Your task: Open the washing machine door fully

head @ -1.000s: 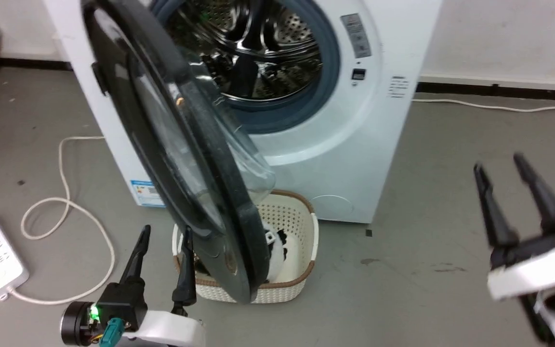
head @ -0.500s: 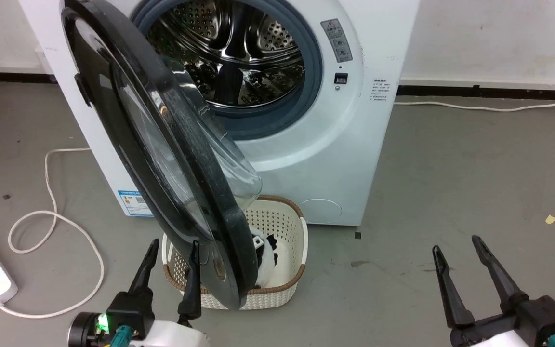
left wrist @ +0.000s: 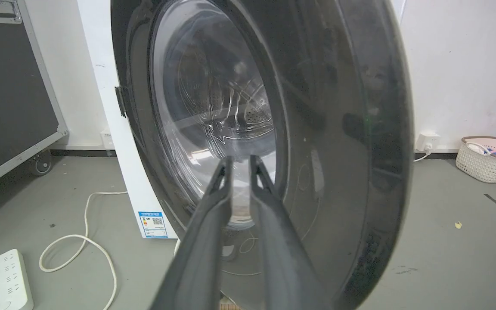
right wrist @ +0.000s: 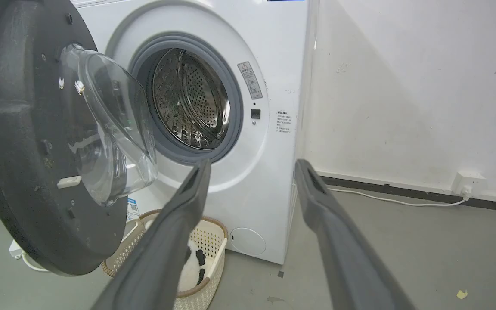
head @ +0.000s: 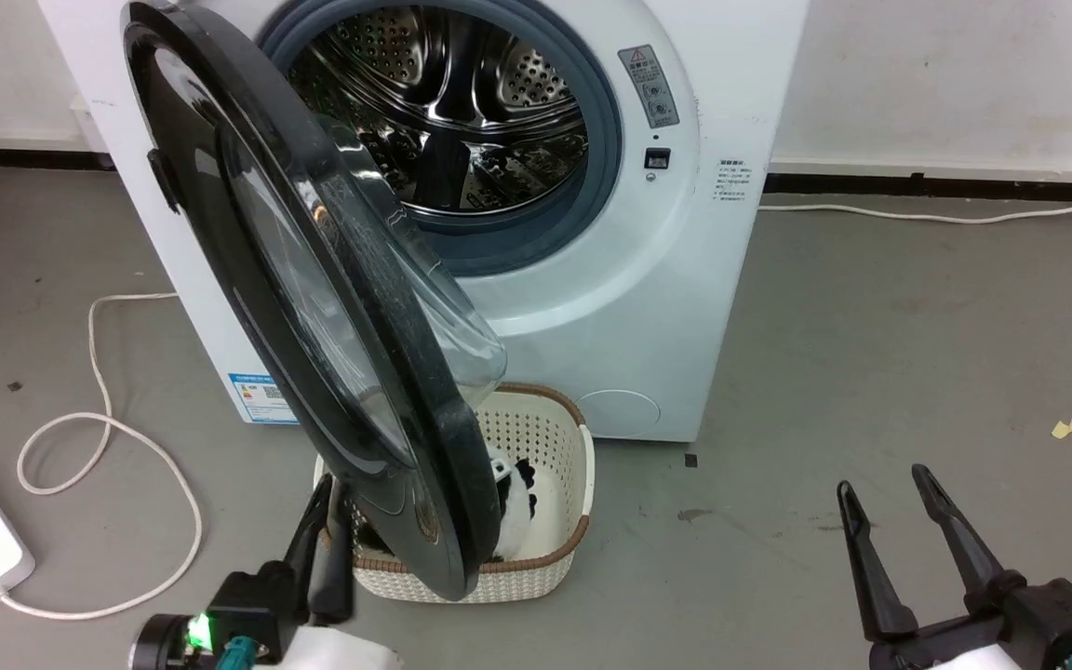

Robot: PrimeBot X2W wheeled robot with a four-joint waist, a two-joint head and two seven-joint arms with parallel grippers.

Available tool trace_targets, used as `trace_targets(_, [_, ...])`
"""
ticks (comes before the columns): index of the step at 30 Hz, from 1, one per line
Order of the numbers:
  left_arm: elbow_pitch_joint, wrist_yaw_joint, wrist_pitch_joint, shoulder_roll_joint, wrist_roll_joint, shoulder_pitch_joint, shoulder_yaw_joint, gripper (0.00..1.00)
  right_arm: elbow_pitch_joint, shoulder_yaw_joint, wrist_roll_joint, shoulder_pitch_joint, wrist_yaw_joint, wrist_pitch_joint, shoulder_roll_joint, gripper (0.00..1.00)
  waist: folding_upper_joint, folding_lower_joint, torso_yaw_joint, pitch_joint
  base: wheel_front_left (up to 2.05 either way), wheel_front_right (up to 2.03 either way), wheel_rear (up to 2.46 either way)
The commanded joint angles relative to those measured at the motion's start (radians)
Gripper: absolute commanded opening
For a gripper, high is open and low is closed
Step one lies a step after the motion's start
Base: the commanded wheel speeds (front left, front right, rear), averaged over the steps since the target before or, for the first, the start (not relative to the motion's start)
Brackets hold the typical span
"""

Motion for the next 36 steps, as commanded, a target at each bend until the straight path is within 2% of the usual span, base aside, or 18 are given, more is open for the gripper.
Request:
trace_targets(1, [-0.015,0.003,-0.005,0.002,0.006,0.0,0.003,0.0,0.001,-0.004,0.007,0.011,0.001,-0.005,0.006,1.0,0.0,0.0,0.0,0.0,0.0,0.0,0.0])
trace_targets(8, [-0.201,0.026,-0.005,0.002,0.021,-0.031,0.042,0.0,-0.001,-0.013,0.017,0.005,0.001,-0.005,0.006,1.0,0.0,0.0,-0.002,0.0,0.0,0.0,0.0])
trace_targets(16, [-0.511,0.098,-0.005,0.002,-0.028,-0.114,0.071,0.0,0.005,-0.026,0.02,-0.003,0.001,-0.005,0.006,1.0,0.0,0.0,-0.007,-0.004,0.0,0.0,0.0])
trace_targets(18, [-0.542,0.093,-0.005,0.002,-0.03,-0.128,0.061,0.0,0.004,-0.028,0.021,-0.005,0.001,-0.005,0.006,1.0,0.0,0.0,-0.007,-0.003,0.0,0.0,0.0])
trace_targets(19, [-0.562,0.07,-0.005,0.002,-0.015,-0.143,0.024,0.0,0.005,-0.03,0.024,-0.007,0.001,-0.005,0.006,1.0,0.0,0.0,-0.008,0.0,0.0,0.0,0.0])
trace_targets(20, [-0.563,0.063,-0.005,0.002,-0.009,-0.145,0.006,0.0,0.005,-0.031,0.026,-0.009,0.001,-0.005,0.006,1.0,0.0,0.0,-0.009,0.002,0.0,0.0,0.0])
trace_targets(21, [-0.551,0.048,-0.005,0.002,-0.006,-0.143,-0.064,0.0,0.005,-0.032,0.032,-0.013,0.001,-0.005,0.006,1.0,0.0,0.0,-0.011,0.007,0.0,0.0,0.0])
trace_targets(26, [-0.492,0.038,-0.005,0.001,-0.014,-0.125,-0.211,0.0,0.012,-0.029,0.05,-0.014,0.001,-0.005,0.006,1.0,0.0,0.0,-0.016,0.016,0.0,0.0,0.0])
trace_targets(27, [-0.492,0.038,-0.005,0.001,-0.014,-0.125,-0.211,0.0,0.012,-0.029,0.05,-0.014,0.001,-0.005,0.006,1.0,0.0,0.0,-0.016,0.016,0.0,0.0,0.0])
trace_targets(28, [-0.434,0.039,-0.005,0.001,-0.034,-0.104,-0.265,0.0,0.014,-0.028,0.055,-0.016,0.001,-0.005,0.006,1.0,0.0,0.0,-0.018,0.018,0.0,0.0,0.0])
trace_targets(29, [-0.434,0.039,-0.005,0.001,-0.034,-0.104,-0.265,0.0,0.014,-0.028,0.055,-0.016,0.001,-0.005,0.006,1.0,0.0,0.0,-0.018,0.018,0.0,0.0,0.0])
trace_targets(30, [-0.353,0.035,-0.005,0.001,-0.05,-0.086,-0.311,0.0,0.015,-0.027,0.061,-0.016,0.001,-0.005,0.006,1.0,0.0,0.0,-0.019,0.02,0.0,0.0,0.0])
trace_targets(31, [-0.353,0.035,-0.005,0.001,-0.05,-0.086,-0.311,0.0,0.015,-0.027,0.061,-0.016,0.001,-0.005,0.006,1.0,0.0,0.0,-0.019,0.02,0.0,0.0,0.0])
trace_targets(33, [-0.211,0.038,0.026,0.001,-0.081,-0.071,-0.353,0.0,0.018,-0.025,0.068,-0.014,0.001,-0.005,0.006,1.0,0.0,0.0,-0.021,0.024,0.0,0.0,0.0])
trace_targets(36, [-0.13,0.045,0.043,0.001,-0.096,-0.076,-0.363,0.0,0.027,-0.024,0.077,-0.014,0.001,-0.005,0.006,1.0,0.0,0.0,-0.023,0.027,0.0,0.0,0.0])
